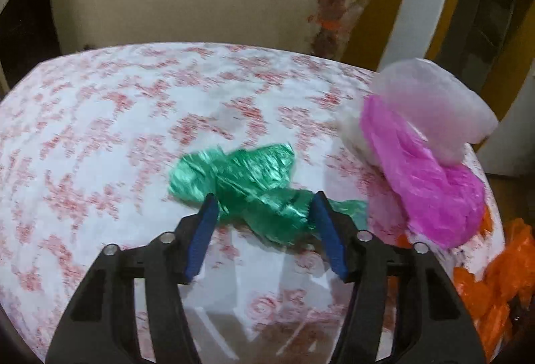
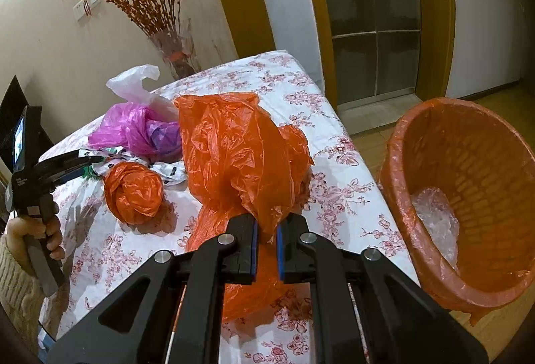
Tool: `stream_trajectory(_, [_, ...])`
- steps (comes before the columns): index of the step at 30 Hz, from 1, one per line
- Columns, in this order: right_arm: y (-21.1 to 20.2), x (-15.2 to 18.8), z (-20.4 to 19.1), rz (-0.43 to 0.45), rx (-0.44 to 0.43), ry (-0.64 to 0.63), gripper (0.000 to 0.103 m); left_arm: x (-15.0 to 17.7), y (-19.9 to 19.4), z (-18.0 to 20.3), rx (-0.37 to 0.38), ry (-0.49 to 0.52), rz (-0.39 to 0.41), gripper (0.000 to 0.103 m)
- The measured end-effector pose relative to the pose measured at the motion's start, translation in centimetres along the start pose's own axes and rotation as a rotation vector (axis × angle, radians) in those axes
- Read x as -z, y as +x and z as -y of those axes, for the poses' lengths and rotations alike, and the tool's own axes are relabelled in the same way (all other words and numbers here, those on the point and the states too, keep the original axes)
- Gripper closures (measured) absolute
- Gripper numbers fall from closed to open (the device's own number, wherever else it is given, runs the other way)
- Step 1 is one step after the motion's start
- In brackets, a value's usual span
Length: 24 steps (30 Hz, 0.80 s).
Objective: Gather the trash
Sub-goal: 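Grasp the green crumpled bag with the left gripper and lift it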
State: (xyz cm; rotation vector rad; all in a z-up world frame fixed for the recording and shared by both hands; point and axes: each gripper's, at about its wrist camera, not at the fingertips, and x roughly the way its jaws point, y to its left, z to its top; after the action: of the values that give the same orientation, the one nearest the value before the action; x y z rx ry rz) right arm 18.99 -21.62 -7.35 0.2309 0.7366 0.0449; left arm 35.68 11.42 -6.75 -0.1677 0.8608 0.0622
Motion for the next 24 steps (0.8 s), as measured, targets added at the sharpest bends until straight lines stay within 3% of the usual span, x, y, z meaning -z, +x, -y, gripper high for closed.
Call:
stream_trajectory(3, [-0.1,0.2,-0.1,-0.002,-0.004,-0.004,0.094,0.6,0.7,0.8,0.05,-0.003,-0.043,0.054])
stream_trajectory(4, [-0.1,0.2,-0.1,-0.001,-0.004,-0.007,0.094,0.6,0.7,1.3,0.028,0.014,-0.027,0.055])
stream_trajectory(6, [-0.3,0.2,-0.3,0.004,0.001,-0.017,0.094,0.7,1.0,1.9,0.022,0.038,-0.021,0.073])
stream_trajectory(8, [-0.4,0.2,-0.3,0.007,0.005,-0.024,0.094,0.6,1.1,2.0,0.052,0.031,-0.027,0.081])
stream_trajectory(14, [-0.9,0.0,-0.1,0.018,0.004,-0.021,0.094,1.0,0.0,1.3,0.013,0.042,0.013,0.083])
stream_trajectory(20, [-2.6,-0.1,0.0,0.048,-0.002,-0.016,0.094,2.3,-3.9,0.9,-0.016,0.081,0.083,0.083])
stream_trajectory(24, [-4.2,0.1,0.1,0.076,-0.001,-0.009,0.094,3.2,-7.2,1.3,0.012,0.092,0.119,0.083])
